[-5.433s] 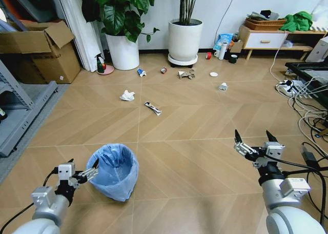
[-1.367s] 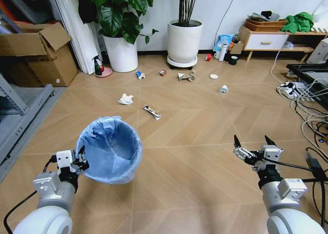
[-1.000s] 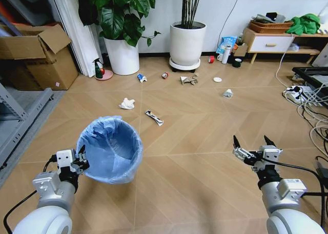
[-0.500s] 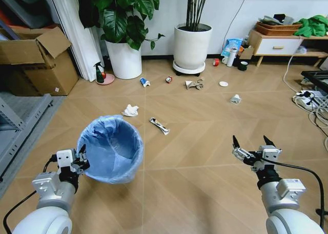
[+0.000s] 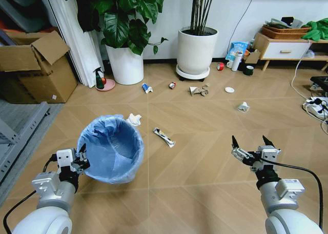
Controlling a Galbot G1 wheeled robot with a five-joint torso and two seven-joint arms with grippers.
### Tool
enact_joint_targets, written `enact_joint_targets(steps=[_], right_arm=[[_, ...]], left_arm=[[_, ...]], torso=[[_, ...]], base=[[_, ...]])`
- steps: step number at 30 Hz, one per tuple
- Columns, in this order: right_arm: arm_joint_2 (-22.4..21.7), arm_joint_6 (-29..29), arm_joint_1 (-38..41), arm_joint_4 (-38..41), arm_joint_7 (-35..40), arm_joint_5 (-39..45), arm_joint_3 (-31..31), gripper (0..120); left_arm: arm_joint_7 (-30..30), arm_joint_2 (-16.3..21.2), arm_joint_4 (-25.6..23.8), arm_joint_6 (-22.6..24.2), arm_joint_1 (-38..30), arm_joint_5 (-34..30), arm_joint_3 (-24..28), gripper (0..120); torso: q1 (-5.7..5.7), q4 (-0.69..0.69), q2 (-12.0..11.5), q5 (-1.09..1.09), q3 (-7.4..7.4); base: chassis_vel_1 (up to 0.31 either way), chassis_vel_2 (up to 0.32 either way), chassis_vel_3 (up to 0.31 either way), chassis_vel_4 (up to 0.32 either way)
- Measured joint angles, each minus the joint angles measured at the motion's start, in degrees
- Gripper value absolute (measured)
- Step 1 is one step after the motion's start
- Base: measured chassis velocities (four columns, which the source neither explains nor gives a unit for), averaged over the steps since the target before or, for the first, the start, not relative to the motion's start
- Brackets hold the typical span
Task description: Pick up the trash bin and place the garbage on the floor into it.
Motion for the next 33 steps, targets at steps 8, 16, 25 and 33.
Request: enact_joint_targets(steps=[8,16,25,33], right_arm=[[0.03,0.00,0.06,-0.13,-0.05,-0.16,-0.13,100],[0.10,0.00,0.25,-0.36,-0.30,-0.30,-0.29,100],[0.11,-0.07,0.32,-0.73,-0.84,-0.66,-0.59,100],[-2.94,-1.17,2.64,-3.80,-0.84,0.55,-1.48,100]], left_arm=[[0.00,0.01,0.20,-0.33,-0.13,-0.10,-0.01,0],[0.01,0.09,0.38,-0.37,-0.35,-0.25,-0.05,0],[-0.11,-0.11,0.38,-0.37,-0.53,-0.71,-0.32,0],[-0.62,0.06,0.02,-2.08,-1.11,-2.11,-1.11,0]], torso=[[0.00,-0.01,0.00,0.02,0.00],[0.00,0.00,0.00,0.03,0.00],[0.00,0.00,0.00,0.04,0.00],[0.01,0.00,0.00,0.02,0.01]], base=[[-0.140,0.259,0.145,-0.251],[-0.131,0.253,0.152,-0.248],[-0.141,0.255,0.148,-0.257],[-0.101,0.164,0.086,-0.127]])
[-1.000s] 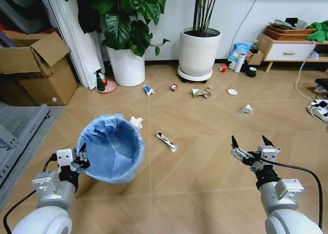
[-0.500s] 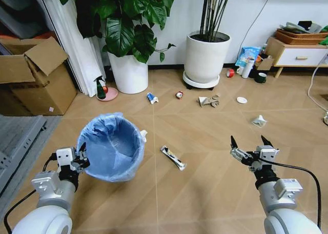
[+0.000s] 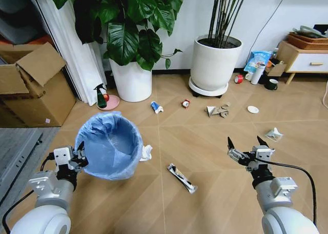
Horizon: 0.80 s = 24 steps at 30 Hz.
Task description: Pick up the trash bin and place the garbage on the floor into it.
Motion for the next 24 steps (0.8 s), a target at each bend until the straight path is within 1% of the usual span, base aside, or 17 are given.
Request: enact_joint_targets(steps=[3,4,5,6,7,9,10,11,13,14,15,17,18,19,21,22,24], right_arm=[[-3.16,0.07,1.78,-2.80,-0.84,2.07,-1.02,100],[-3.16,0.07,1.78,-2.80,-0.84,2.07,-1.02,100],[-4.36,0.03,2.51,-3.79,-1.20,3.21,-1.71,100],[-7.22,-0.03,4.08,-6.18,-1.55,5.32,-3.55,100],[-8.87,-0.04,4.78,-7.41,-1.67,6.11,-4.59,100],[-9.92,-0.04,5.14,-8.13,-1.73,6.46,-5.26,100],[-16.43,-0.39,7.66,-12.66,-1.97,7.57,-9.20,100],[-19.20,-0.74,8.99,-14.96,-2.22,8.52,-11.47,100],[-20.29,-0.92,9.59,-15.92,-2.25,9.03,-12.52,100],[-22.92,-1.54,11.67,-18.94,-2.43,10.74,-16.57,100],[-23.99,-1.90,13.13,-20.88,-2.69,11.83,-19.36,100],[-25.14,-2.47,16.56,-25.02,-3.48,13.93,-25.13,100],[-25.14,-2.47,16.56,-25.02,-3.48,13.93,-25.13,100],[-25.32,-2.63,19.56,-28.34,-4.49,14.67,-29.27,100],[-24.84,-2.86,24.83,-33.65,-5.63,14.75,-34.57,100],[-24.84,-2.86,24.83,-33.65,-5.63,14.75,-34.57,100],[-23.53,-3.72,29.32,-39.12,-6.22,14.65,-39.00,100]], left_arm=[[0.55,1.74,1.89,-0.69,-1.23,-0.96,0.09,0],[0.55,1.74,1.89,-0.69,-1.23,-0.96,0.09,0],[0.69,2.19,2.35,-0.84,-1.42,-1.16,0.11,0],[0.94,3.20,3.09,-0.90,-1.70,-1.53,0.13,0],[0.98,3.50,3.28,-0.90,-1.74,-1.60,0.13,0],[0.99,3.61,3.33,-0.90,-1.74,-1.62,0.12,0],[0.95,3.65,3.60,-0.89,-1.37,-1.60,-0.11,0],[0.84,3.40,3.70,-0.94,-1.00,-1.54,-0.30,0],[0.81,3.30,3.70,-0.99,-0.86,-1.52,-0.37,0],[0.65,2.89,3.78,-1.14,-0.40,-1.48,-0.65,0],[0.46,2.76,3.84,-1.33,-0.18,-1.42,-0.82,0],[0.16,2.63,3.86,-1.59,0.09,-1.39,-1.08,0],[0.16,2.63,3.86,-1.59,0.09,-1.39,-1.08,0],[0.07,2.70,3.87,-1.77,0.12,-1.41,-1.22,0],[0.06,2.93,3.87,-1.90,0.11,-1.50,-1.47,0],[0.06,2.93,3.87,-1.90,0.11,-1.50,-1.47,0],[0.05,3.18,3.87,-1.94,-0.01,-1.63,-1.60,0]], torso=[[-0.02,-0.03,0.00,-0.01,-0.02],[-0.02,-0.03,0.00,-0.01,-0.02],[-0.02,-0.03,0.00,-0.02,-0.03],[-0.02,-0.03,0.00,0.01,-0.03],[-0.03,-0.02,0.00,0.04,-0.03],[-0.02,-0.02,0.00,0.04,-0.03],[-0.02,0.01,0.00,-0.01,-0.02],[-0.02,0.00,0.00,-0.01,-0.02],[-0.02,0.00,0.00,-0.01,-0.02],[-0.02,0.00,0.00,-0.01,-0.02],[-0.02,0.00,0.00,-0.01,-0.01],[-0.02,0.00,0.00,0.03,-0.01],[-0.02,0.00,0.00,0.03,-0.01],[-0.02,-0.02,0.00,-0.03,-0.01],[-0.02,0.00,0.00,0.03,-0.01],[-0.02,0.00,0.00,0.03,-0.01],[-0.01,0.00,0.00,-0.04,-0.01]], base=[[0.008,-0.029,-0.016,0.013],[0.024,-0.088,-0.048,0.038],[0.034,-0.088,-0.048,0.058],[0.019,-0.068,-0.025,0.042],[0.000,0.000,0.000,0.000],[0.000,0.000,0.000,0.000],[0.000,0.000,0.000,0.000],[0.000,0.000,0.000,0.000],[0.000,0.000,0.000,0.000],[0.000,0.000,0.000,0.000],[0.000,0.000,0.000,0.000],[0.000,0.000,0.000,0.000],[0.000,0.000,0.000,0.000],[0.000,0.000,0.000,0.000],[0.000,0.000,0.000,0.000],[0.000,0.000,0.000,0.000],[0.000,0.000,0.000,0.000]])
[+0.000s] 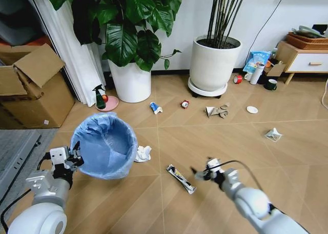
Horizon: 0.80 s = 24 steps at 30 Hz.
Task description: Pick up the trash bin and place the garbage on the floor into it.
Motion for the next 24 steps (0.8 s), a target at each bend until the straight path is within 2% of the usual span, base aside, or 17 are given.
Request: enact_joint_targets(steps=[2,3,6,7,10,11,18,24], right_arm=[[1.85,-0.48,3.70,-4.85,-0.09,0.24,-3.99,100],[1.85,-0.48,3.70,-4.85,-0.09,0.24,-3.99,100],[4.19,-1.20,6.47,-9.13,0.17,1.61,-7.26,100],[5.62,-1.23,7.45,-11.01,0.25,1.61,-8.20,100],[7.93,-1.23,8.63,-13.76,0.57,1.45,-8.89,100],[8.99,-1.16,9.00,-14.99,0.66,1.25,-8.98,100],[12.12,-0.70,10.04,-19.38,0.72,0.04,-8.97,100],[12.57,-0.73,10.07,-20.59,1.09,-0.67,-8.58,100]], left_arm=[[-0.02,0.01,0.02,0.00,-0.13,0.00,-0.02,0],[-0.02,0.01,0.02,0.00,-0.13,0.00,-0.02,0],[-0.01,-0.06,0.06,-0.01,-0.21,0.00,0.12,0],[-0.01,-0.03,0.06,-0.01,-0.30,0.00,0.15,0],[-0.01,0.29,0.06,-0.01,-0.52,-0.13,0.15,0],[-0.01,0.49,0.06,-0.01,-0.60,-0.20,0.13,0],[-0.06,0.79,0.06,0.03,-0.60,-0.50,-0.02,0],[-0.07,0.69,0.06,0.04,-0.59,-0.51,0.09,0]], torso=[[0.00,0.00,0.00,0.06,0.00],[0.00,0.00,0.00,0.06,0.00],[0.00,-0.01,0.00,-0.01,0.00],[0.00,-0.01,0.00,0.06,0.00],[0.00,-0.01,0.00,0.00,0.00],[0.00,-0.01,0.00,0.05,0.00],[0.00,-0.01,0.00,0.02,0.00],[0.00,-0.01,0.00,0.02,0.00]], base=[[0.000,0.000,0.000,0.000],[0.000,0.000,0.000,0.000],[0.000,0.000,0.000,0.000],[0.000,0.000,0.000,0.000],[0.000,0.000,0.000,0.000],[0.000,0.000,0.000,0.000],[0.000,0.000,0.000,0.000],[0.000,0.000,0.000,0.000]])
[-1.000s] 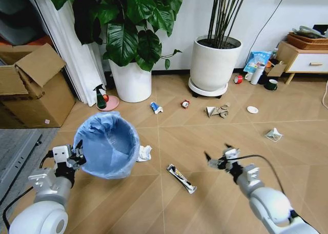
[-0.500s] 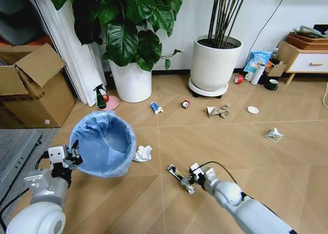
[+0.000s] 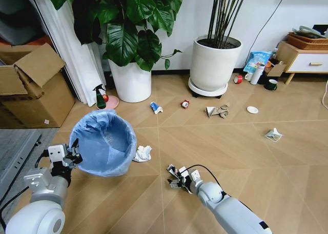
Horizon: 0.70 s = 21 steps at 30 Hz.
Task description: Pick up the trash bin and place the garbage on the floor into it.
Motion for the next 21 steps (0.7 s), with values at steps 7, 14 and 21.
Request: enact_joint_targets(steps=[7,14,21], right_arm=[[-0.98,0.22,-0.16,-1.93,-0.14,-0.69,0.62,100],[-0.43,1.23,-0.32,-3.03,-0.52,-2.51,0.48,84],[0.75,2.62,-1.16,-4.46,-1.73,-5.87,1.97,63]], left_arm=[[0.00,-0.04,0.07,0.05,-0.18,-0.01,0.18,0],[0.02,0.05,0.41,0.26,-0.31,-0.01,0.61,0],[0.07,0.57,0.56,0.51,-0.61,-0.44,0.58,0]], torso=[[0.00,-0.01,0.00,0.01,0.00],[0.00,0.00,0.00,0.01,0.00],[0.00,0.00,0.00,0.02,0.00]], base=[[0.000,0.000,0.000,0.000],[0.000,0.000,0.000,0.000],[0.000,0.000,0.000,0.000]])
